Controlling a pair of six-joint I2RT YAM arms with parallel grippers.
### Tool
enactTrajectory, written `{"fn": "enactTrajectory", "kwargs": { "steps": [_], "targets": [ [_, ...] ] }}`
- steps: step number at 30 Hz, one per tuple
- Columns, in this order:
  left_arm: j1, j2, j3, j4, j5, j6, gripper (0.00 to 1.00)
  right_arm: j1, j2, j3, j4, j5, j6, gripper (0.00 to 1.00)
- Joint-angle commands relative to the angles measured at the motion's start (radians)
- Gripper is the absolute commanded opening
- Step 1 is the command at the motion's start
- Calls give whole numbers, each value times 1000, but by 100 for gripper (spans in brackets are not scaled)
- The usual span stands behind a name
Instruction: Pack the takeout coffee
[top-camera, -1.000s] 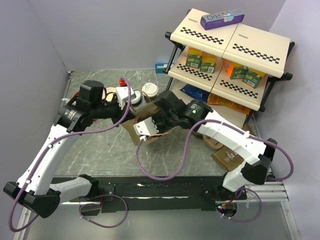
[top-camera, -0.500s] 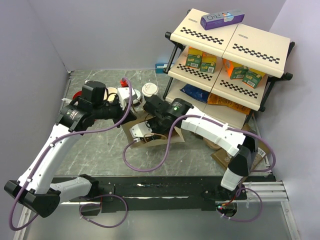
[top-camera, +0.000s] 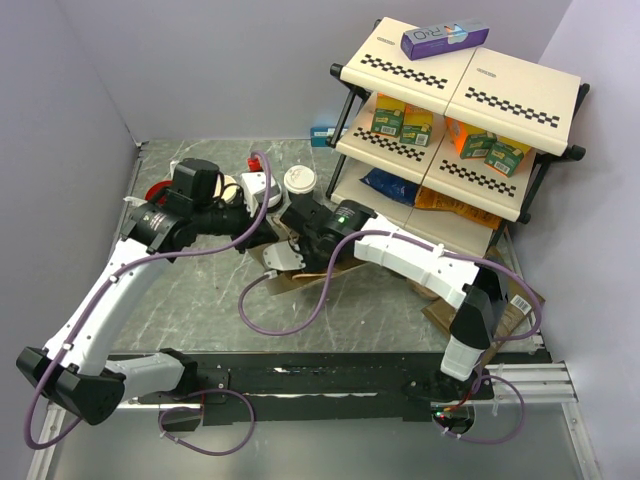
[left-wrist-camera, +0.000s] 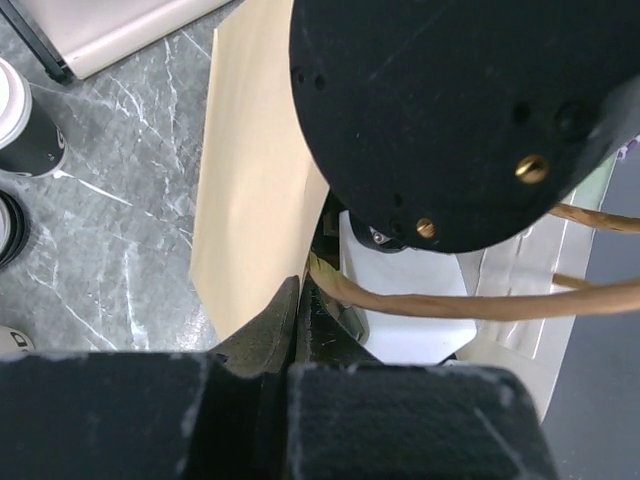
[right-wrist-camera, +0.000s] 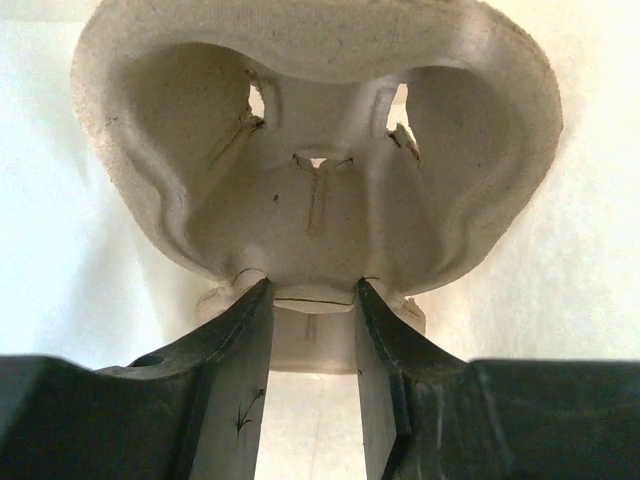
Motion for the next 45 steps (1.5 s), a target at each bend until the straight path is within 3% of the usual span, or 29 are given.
{"fn": "enactTrajectory", "kwargs": {
  "steps": [1,12,14,16,19,24,39,45],
  "targets": [
    [-3,3,47,12,40,-15,1,-2,10,-18,-63,-6,1,0],
    [-3,23,77,-9,43,-5,1,-2,106,-67,-82,89,54,0],
    [-3,26,74,-12,43,0,1,-3,101,-79,-66,86,62,11],
    [-3,27,71,-14,43,3,1,-2,89,-90,-52,87,64,32],
    [-3,33,76,-23,47,5,1,-2,55,-91,-28,75,67,46],
    [-3,46,77,-37,36,17,1,-3,30,-44,-63,55,82,55],
    [-3,121,126,-69,-29,25,1,-28,-89,149,-111,-145,197,65],
    [-3,135,123,-72,-36,21,1,-43,-230,88,-23,-270,211,67]
  ]
}}
